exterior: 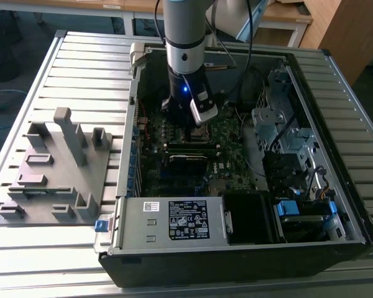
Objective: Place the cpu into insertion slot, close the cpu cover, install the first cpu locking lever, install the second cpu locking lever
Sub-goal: 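Install the second cpu locking lever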
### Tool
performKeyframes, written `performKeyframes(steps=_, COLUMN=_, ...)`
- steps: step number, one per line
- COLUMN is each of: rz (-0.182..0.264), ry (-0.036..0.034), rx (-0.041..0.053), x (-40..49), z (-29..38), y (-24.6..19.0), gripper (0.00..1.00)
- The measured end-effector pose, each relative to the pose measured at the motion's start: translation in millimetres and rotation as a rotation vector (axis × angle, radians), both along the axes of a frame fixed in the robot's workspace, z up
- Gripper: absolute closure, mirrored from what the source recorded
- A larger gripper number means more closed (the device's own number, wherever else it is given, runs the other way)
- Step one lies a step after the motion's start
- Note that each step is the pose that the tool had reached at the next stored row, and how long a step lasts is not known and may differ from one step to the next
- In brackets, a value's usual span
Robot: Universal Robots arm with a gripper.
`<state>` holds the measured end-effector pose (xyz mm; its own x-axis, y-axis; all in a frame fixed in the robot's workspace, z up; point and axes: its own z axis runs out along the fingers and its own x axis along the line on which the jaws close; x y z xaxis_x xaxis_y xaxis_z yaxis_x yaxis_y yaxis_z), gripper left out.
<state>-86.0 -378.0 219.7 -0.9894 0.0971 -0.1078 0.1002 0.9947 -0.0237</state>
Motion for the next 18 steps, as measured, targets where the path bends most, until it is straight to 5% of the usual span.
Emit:
performKeyframes(steps=7, rz=0.0, ry=0.0, rx=0.0033, x=-0.4, z=-6.7, y=-0.9, gripper=0.9)
performKeyframes(steps=18, rz=0.0, ry=0.0054, rx=0.0032, x=-0.5, z=-6.9, y=-0.9, gripper=0.9)
